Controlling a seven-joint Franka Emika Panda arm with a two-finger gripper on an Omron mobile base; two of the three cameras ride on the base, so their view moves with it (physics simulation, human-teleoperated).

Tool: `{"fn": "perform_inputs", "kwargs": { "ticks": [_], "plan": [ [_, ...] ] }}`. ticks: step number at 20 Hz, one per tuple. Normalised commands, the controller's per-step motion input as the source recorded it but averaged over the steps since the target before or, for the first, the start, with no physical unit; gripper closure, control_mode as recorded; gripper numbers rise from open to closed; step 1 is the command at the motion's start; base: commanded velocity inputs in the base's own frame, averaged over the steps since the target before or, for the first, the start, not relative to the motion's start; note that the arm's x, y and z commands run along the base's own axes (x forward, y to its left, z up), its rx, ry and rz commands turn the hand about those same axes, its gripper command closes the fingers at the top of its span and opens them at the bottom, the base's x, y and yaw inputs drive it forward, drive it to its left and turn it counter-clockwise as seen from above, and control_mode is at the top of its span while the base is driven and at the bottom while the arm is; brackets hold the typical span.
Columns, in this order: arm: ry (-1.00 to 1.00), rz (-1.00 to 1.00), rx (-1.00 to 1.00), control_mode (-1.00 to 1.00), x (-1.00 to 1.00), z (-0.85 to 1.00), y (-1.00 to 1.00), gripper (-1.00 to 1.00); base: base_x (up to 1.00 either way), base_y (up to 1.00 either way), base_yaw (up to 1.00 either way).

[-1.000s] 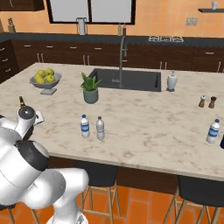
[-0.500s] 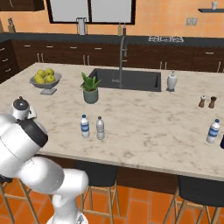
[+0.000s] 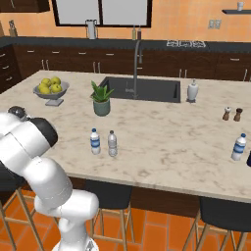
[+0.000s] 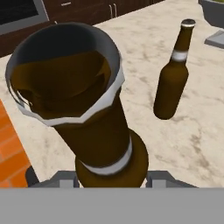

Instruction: Move the plastic bottles in the middle to the plastics group, and the glass bottles in the middle to the glass group.

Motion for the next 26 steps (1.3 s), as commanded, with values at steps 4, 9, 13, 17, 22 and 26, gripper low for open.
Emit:
{"fn": "perform_inputs", "kwargs": {
  "ticks": [4, 9, 13, 17, 22, 26],
  "plan": [
    [0.0, 0.0, 0.0, -1.0, 0.32, 0.0, 0.13, 1.0, 0.0, 0.0, 0.0],
    [0.0, 0.0, 0.0, -1.0, 0.28, -0.09, 0.15, 1.0, 0.0, 0.0, 0.0],
    [0.06, 0.0, 0.0, -1.0, 0.16, -0.39, 0.18, 1.0, 0.0, 0.0, 0.0],
    [0.1, 0.0, 0.0, -1.0, 0.0, -0.27, 0.14, 1.0, 0.0, 0.0, 0.0],
    [0.04, 0.0, 0.0, -1.0, 0.03, -0.04, 0.14, 1.0, 0.0, 0.0, 0.0],
    [0.0, 0.0, -0.01, -1.0, 0.22, 0.0, 0.09, 1.0, 0.0, 0.0, 0.0]
  ]
}}
